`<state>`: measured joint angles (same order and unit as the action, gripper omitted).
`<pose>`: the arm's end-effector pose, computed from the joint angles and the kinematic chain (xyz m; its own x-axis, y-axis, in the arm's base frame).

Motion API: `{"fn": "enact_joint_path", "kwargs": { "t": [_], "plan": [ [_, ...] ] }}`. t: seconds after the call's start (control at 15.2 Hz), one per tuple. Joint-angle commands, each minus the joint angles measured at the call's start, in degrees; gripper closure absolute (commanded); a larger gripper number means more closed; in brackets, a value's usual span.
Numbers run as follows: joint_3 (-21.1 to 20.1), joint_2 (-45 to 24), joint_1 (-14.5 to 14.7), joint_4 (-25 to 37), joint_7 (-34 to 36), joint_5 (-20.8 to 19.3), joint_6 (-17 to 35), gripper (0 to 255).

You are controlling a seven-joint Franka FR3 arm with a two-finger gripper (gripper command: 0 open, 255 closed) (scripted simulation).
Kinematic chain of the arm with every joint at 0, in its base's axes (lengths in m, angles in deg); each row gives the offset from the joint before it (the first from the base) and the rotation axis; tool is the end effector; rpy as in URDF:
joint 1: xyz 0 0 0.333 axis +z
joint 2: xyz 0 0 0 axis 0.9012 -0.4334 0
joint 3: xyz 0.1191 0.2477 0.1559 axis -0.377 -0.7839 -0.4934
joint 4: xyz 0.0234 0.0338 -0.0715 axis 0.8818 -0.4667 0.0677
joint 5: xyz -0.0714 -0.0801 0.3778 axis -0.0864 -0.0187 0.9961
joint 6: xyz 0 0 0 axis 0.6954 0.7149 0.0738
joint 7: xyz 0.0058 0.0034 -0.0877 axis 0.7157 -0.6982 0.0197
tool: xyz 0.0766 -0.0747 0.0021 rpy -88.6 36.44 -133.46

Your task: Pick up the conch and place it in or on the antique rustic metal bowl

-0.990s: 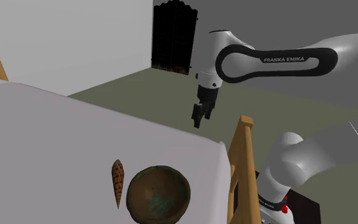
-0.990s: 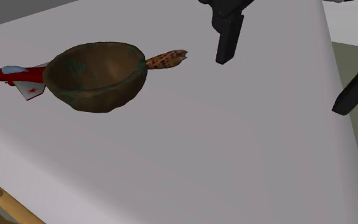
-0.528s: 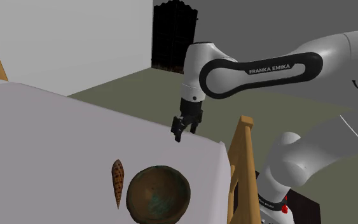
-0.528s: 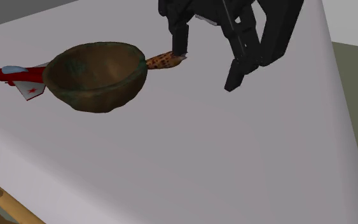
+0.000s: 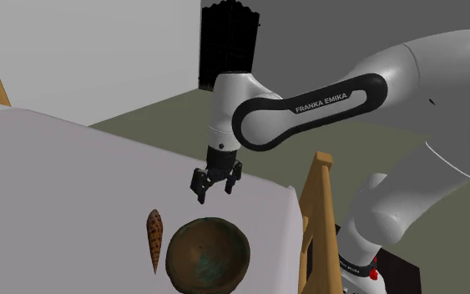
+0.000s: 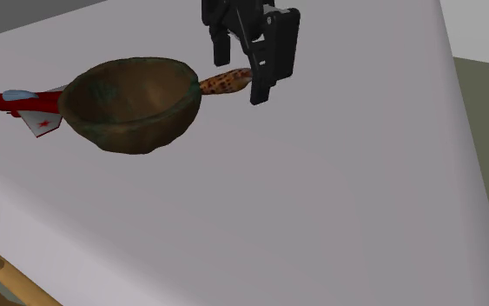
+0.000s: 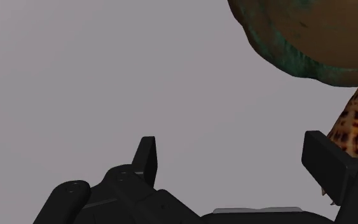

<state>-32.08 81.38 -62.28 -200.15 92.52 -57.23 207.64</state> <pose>0.3783 0.2394 0.4458 0.9692 -0.2452 -0.0222 -0.2462 -0.9652 -0.0879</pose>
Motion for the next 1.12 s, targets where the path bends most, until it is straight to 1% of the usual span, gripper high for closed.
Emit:
{"fn": "enact_joint_path", "kwargs": {
  "t": [0.0,0.2,0.33,0.53,0.66,1.06],
  "plan": [
    [-2.65,-4.30,-0.32,2.03,4.66,-0.35,3.20,0],
    [-5.79,-10.82,-1.03,5.80,11.39,-2.52,6.93,0],
    [-7.56,-15.48,-1.32,8.69,16.26,-4.93,9.16,0],
    [-9.18,-22.87,-0.91,13.60,24.06,-9.86,11.90,0],
    [-9.37,-27.88,0.17,17.31,29.29,-13.62,13.19,0],
    [-8.73,-31.28,1.38,16.77,31.33,-16.26,16.67,0]
  ]
}}
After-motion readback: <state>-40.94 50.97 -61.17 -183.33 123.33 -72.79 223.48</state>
